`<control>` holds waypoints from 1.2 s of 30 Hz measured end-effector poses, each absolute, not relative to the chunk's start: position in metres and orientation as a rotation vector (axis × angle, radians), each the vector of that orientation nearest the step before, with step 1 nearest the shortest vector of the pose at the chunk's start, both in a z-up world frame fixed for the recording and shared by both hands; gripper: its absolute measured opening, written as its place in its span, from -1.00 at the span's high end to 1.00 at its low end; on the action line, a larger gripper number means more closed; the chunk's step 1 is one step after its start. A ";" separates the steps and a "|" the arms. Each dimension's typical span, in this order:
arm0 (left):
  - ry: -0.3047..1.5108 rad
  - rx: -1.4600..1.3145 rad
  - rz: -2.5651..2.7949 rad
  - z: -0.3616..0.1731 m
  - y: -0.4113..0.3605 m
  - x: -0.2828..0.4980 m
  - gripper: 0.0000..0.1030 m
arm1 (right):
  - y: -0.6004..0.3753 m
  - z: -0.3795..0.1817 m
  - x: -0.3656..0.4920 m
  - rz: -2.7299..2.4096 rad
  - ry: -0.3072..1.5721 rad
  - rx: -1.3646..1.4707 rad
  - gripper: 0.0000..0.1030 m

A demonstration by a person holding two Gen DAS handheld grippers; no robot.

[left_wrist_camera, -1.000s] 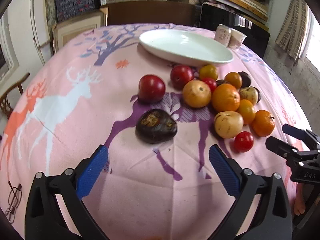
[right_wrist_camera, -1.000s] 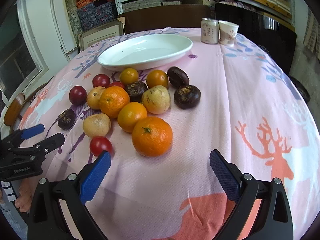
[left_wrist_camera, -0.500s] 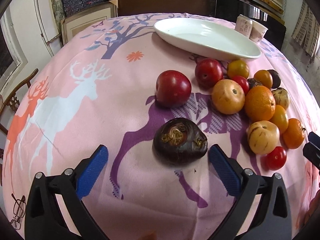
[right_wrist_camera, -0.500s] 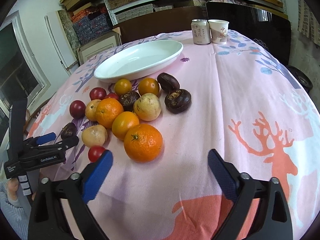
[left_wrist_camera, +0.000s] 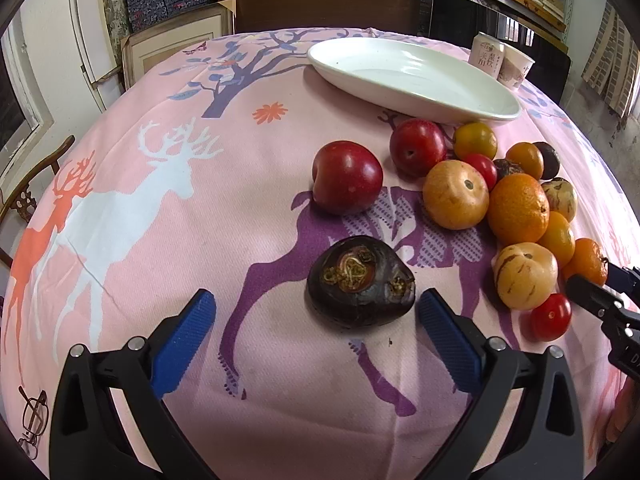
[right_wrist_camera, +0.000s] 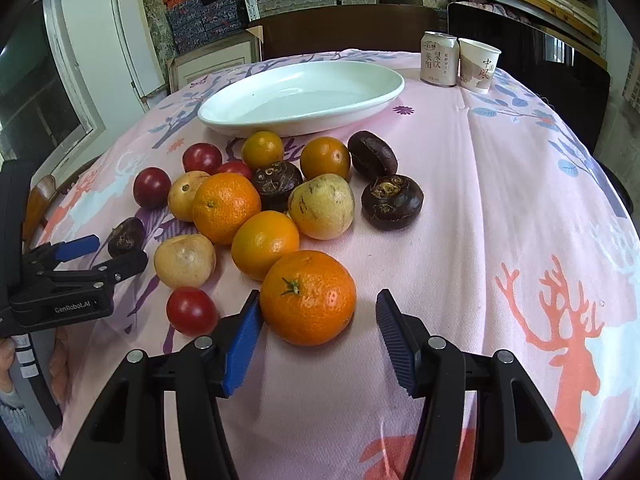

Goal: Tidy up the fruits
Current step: 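Grasp the dark mangosteen with the left tool while the right tool grasps an orange, then carry both fruits to the white plate and release them there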

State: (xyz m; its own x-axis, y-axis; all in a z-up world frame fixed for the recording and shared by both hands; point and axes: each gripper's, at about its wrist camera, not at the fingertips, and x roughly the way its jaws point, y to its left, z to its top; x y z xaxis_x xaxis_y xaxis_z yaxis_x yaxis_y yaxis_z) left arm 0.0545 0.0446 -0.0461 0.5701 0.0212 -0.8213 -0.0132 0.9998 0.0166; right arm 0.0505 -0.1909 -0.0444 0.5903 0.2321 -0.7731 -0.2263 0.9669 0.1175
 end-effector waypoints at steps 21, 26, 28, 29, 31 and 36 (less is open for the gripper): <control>0.784 -0.047 -0.171 0.008 0.036 0.044 0.08 | -0.199 -0.013 0.034 0.298 0.772 0.044 0.15; 0.748 -0.047 -0.168 0.043 0.024 0.093 0.08 | -0.193 0.037 0.075 0.290 0.711 0.046 0.15; 0.760 -0.072 -0.181 0.047 0.018 0.119 0.08 | -0.188 0.045 0.104 0.278 0.705 0.062 0.15; 0.770 -0.076 -0.179 0.046 0.014 0.135 0.08 | -0.186 0.046 0.118 0.276 0.709 0.076 0.15; 0.789 -0.084 -0.175 0.041 0.009 0.160 0.08 | -0.181 0.042 0.148 0.284 0.734 0.111 0.15; 0.859 -0.132 -0.176 0.015 0.011 0.204 0.06 | -0.178 0.017 0.204 0.271 0.806 0.168 0.11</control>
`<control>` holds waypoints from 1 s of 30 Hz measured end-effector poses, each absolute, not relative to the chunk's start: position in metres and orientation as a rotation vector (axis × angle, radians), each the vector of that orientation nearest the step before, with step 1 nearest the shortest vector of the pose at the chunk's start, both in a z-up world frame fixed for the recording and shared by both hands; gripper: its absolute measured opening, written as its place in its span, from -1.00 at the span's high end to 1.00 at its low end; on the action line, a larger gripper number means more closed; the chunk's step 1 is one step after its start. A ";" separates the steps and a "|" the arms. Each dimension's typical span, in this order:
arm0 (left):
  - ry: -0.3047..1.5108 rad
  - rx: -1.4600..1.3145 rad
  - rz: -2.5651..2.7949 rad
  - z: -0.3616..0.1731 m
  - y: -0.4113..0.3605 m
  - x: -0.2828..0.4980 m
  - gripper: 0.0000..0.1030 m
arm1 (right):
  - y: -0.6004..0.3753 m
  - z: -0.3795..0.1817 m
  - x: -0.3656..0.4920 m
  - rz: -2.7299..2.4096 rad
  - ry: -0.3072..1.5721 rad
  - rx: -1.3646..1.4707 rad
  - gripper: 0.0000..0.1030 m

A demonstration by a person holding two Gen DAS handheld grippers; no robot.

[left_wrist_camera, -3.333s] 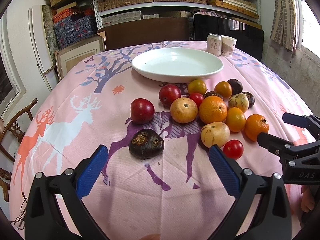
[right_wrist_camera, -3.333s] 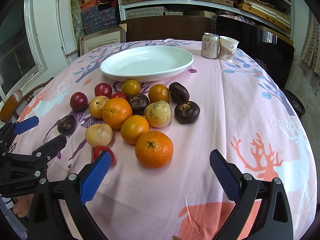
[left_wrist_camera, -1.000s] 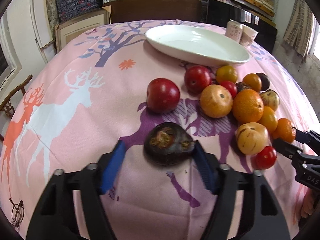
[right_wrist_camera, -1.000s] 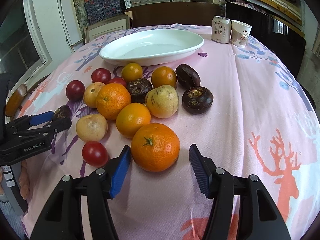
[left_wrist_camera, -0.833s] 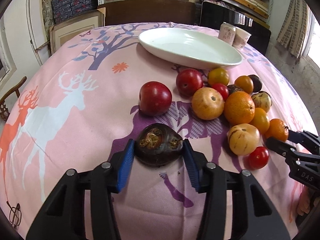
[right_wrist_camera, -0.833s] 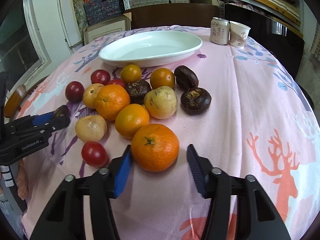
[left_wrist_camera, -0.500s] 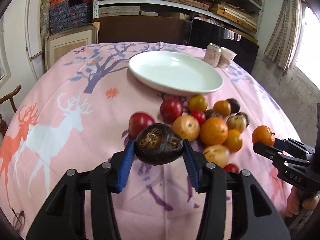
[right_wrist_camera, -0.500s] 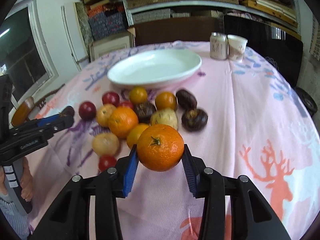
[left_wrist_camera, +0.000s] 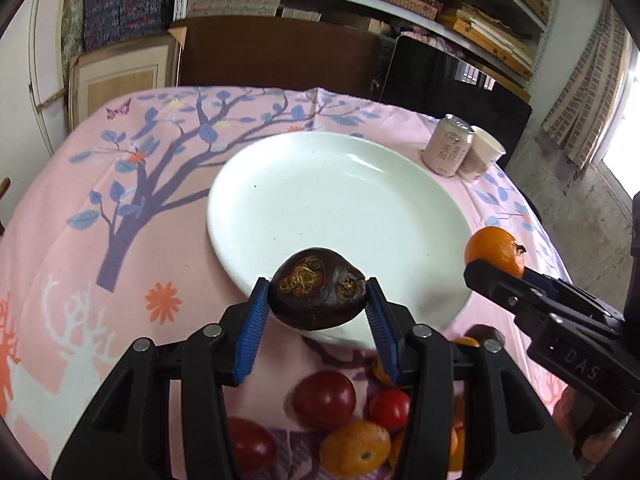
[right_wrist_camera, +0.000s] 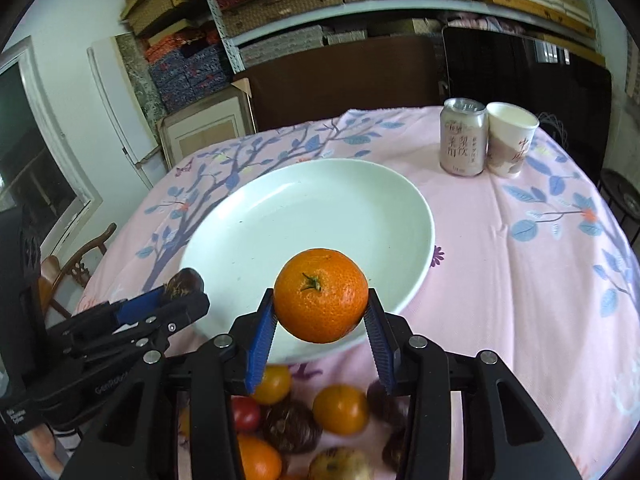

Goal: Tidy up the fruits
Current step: 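Carry both fruits to the white plate and release them there, then grasp a red plum with the left tool while the right tool grasps a mangosteen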

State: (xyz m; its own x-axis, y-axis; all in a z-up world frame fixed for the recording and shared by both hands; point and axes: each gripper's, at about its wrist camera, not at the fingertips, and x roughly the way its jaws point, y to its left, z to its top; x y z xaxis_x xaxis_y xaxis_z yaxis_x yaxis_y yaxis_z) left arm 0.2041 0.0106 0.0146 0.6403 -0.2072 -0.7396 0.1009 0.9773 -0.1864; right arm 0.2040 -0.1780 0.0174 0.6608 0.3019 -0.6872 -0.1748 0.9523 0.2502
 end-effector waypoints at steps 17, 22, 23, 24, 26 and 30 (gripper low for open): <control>0.789 -0.165 -0.113 0.017 0.050 0.160 -0.57 | -0.224 0.014 0.154 0.219 0.699 0.248 -0.36; 0.799 -0.204 -0.048 0.004 0.078 0.117 -0.69 | -0.239 0.000 0.109 0.181 0.695 0.239 -0.60; 0.804 -0.209 -0.042 0.002 0.080 0.110 -0.69 | -0.243 -0.001 0.102 0.178 0.688 0.250 -0.64; 0.807 -0.212 -0.038 -0.001 0.082 0.104 -0.70 | -0.247 -0.002 0.094 0.169 0.678 0.266 -0.72; 0.806 -0.206 -0.034 -0.005 0.081 0.091 -0.77 | -0.252 -0.001 0.085 0.157 0.661 0.295 -0.76; 0.811 -0.125 -0.026 -0.014 0.067 0.075 -0.79 | -0.261 -0.005 0.076 0.148 0.664 0.324 -0.77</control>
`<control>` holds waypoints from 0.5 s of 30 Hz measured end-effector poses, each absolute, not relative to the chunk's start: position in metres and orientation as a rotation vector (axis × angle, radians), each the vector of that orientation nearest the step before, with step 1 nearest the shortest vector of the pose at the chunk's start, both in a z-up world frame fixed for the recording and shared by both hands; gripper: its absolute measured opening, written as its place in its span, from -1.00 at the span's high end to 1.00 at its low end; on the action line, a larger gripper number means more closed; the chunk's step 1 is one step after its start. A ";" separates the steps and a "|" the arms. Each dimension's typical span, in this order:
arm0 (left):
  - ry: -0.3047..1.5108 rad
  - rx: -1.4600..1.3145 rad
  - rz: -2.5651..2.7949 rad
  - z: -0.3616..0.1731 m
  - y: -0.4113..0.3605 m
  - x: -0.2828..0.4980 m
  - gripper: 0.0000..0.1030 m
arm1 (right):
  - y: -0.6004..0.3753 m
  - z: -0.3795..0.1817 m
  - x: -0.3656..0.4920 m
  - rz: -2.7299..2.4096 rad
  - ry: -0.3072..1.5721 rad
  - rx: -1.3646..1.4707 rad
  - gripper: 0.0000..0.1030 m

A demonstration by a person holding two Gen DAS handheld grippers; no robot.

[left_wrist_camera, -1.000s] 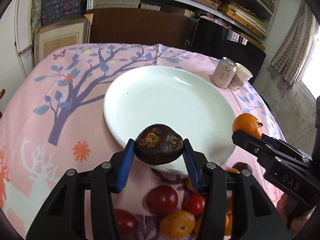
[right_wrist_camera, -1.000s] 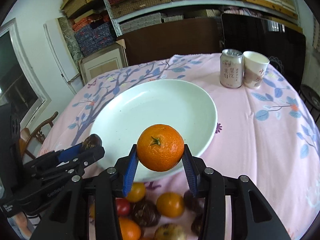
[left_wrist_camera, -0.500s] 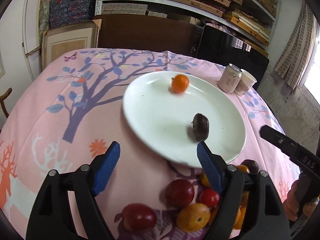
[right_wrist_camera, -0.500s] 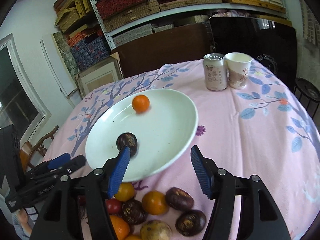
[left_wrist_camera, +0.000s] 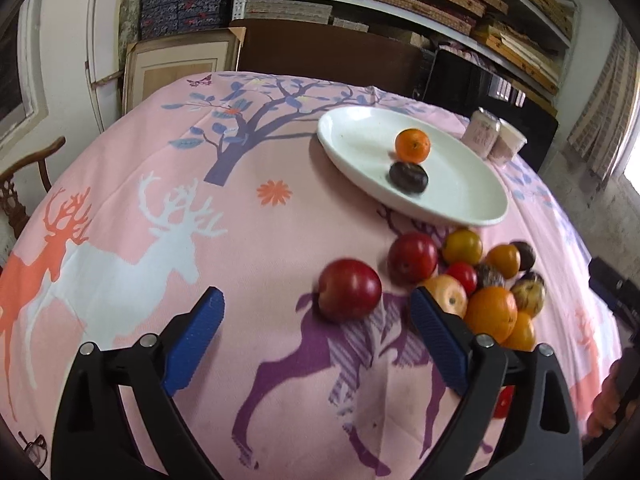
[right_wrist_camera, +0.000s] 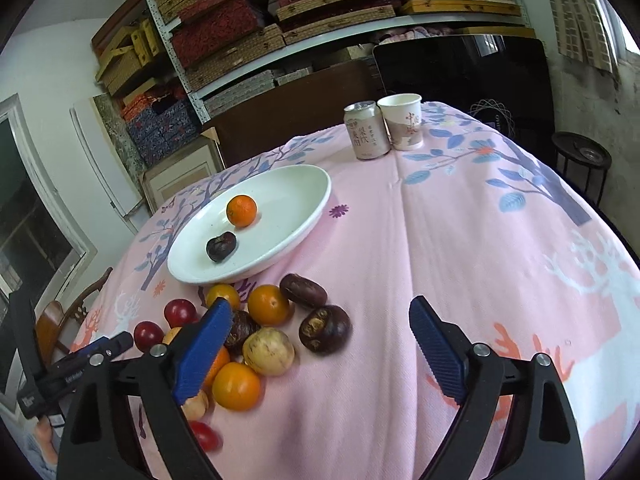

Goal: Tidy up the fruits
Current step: 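Grasp a red plum with the left tool while the right tool grasps a mangosteen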

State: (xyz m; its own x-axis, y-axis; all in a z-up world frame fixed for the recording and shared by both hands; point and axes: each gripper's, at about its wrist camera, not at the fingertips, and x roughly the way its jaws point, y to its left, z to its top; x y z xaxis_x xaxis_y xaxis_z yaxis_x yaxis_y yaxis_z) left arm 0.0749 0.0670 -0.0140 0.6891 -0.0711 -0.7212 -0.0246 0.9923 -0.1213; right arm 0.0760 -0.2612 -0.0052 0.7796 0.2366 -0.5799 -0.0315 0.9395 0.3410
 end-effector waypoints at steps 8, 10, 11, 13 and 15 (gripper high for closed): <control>0.821 -0.041 -0.003 -0.022 0.054 0.080 -0.79 | -0.258 -0.016 0.074 0.141 0.713 0.303 -0.77; 0.824 -0.044 0.010 -0.022 0.057 0.085 -0.79 | -0.258 -0.018 0.076 0.136 0.726 0.304 -0.77; 0.826 -0.040 0.020 -0.023 0.058 0.088 -0.79 | -0.258 -0.019 0.077 0.130 0.733 0.305 -0.77; 0.828 -0.032 0.031 -0.024 0.059 0.092 -0.79 | -0.259 -0.021 0.078 0.123 0.745 0.304 -0.77; 0.825 -0.020 0.038 -0.025 0.058 0.093 -0.79 | -0.258 -0.023 0.079 0.120 0.748 0.299 -0.77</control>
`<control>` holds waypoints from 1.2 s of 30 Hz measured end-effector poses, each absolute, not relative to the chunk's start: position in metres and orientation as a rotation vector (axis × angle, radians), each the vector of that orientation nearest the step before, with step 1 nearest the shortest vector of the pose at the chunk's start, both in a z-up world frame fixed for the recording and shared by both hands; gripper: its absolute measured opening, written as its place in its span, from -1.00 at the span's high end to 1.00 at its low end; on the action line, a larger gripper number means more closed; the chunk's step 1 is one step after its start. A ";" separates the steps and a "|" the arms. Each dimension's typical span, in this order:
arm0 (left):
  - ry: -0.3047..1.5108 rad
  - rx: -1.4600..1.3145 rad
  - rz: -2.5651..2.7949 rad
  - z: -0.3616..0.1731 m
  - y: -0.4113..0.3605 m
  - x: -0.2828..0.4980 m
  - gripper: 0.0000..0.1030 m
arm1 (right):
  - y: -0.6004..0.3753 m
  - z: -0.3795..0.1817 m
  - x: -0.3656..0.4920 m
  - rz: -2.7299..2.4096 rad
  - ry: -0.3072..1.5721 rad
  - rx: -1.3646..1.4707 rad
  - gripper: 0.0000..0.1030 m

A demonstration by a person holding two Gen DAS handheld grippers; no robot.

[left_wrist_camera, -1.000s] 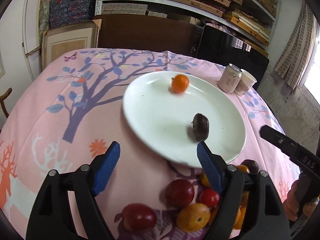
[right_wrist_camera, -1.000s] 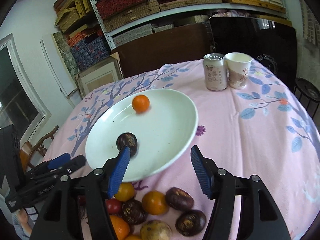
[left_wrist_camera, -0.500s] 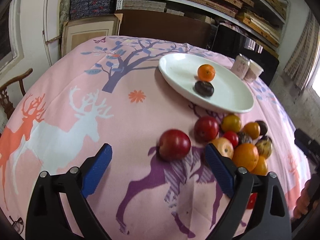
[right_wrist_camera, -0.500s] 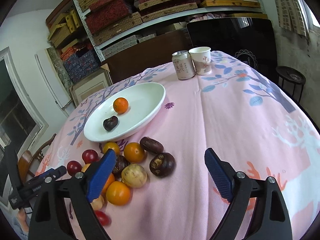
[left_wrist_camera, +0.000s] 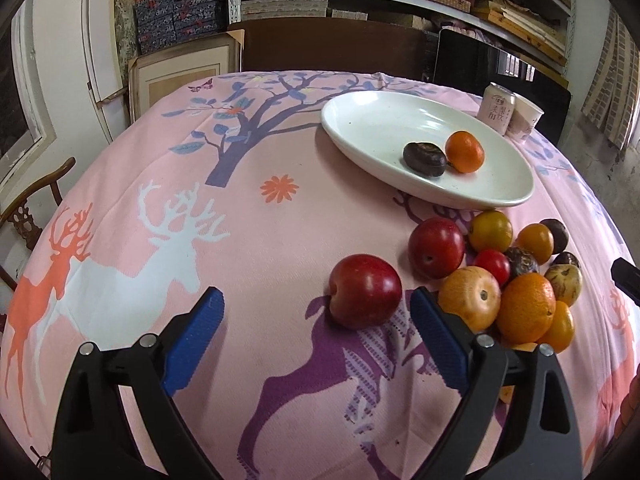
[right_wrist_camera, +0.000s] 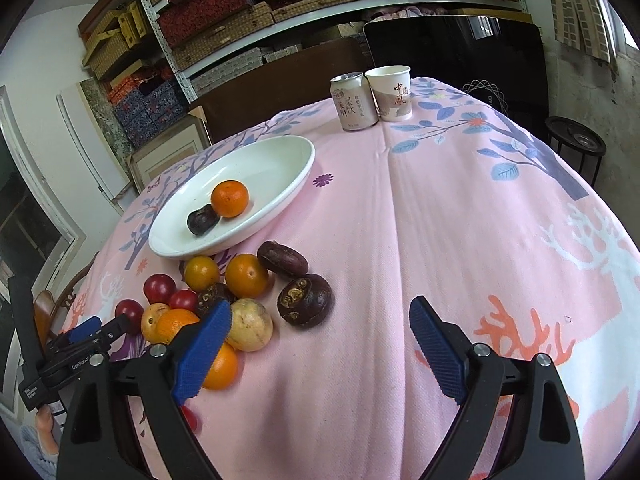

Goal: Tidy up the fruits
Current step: 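Grasp a red plum with the left tool while the right tool grasps a mangosteen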

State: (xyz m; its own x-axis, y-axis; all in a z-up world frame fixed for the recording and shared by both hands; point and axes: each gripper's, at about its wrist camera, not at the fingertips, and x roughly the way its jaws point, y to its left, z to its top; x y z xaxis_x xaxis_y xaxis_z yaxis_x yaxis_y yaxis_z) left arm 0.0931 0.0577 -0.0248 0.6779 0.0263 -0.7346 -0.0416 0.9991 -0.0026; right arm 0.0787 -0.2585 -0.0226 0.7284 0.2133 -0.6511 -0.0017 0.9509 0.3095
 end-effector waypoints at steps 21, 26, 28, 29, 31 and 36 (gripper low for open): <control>0.863 -0.012 -0.115 -0.034 0.040 0.096 0.10 | -0.241 -0.043 0.098 0.105 0.829 0.130 0.14; 0.869 -0.009 -0.113 -0.036 0.039 0.099 0.09 | -0.215 -0.049 0.109 0.137 0.858 0.020 0.12; 0.872 -0.017 -0.116 -0.036 0.039 0.099 0.09 | -0.212 -0.049 0.114 0.147 0.862 0.020 0.15; 0.872 -0.020 -0.117 -0.036 0.040 0.099 0.09 | -0.213 -0.049 0.115 0.145 0.860 0.024 0.15; 0.875 -0.029 -0.121 -0.036 0.041 0.100 0.09 | -0.216 -0.049 0.117 0.142 0.859 0.035 0.23; 0.872 -0.049 -0.145 -0.036 0.043 0.099 0.24 | -0.220 -0.048 0.114 0.141 0.852 0.050 0.25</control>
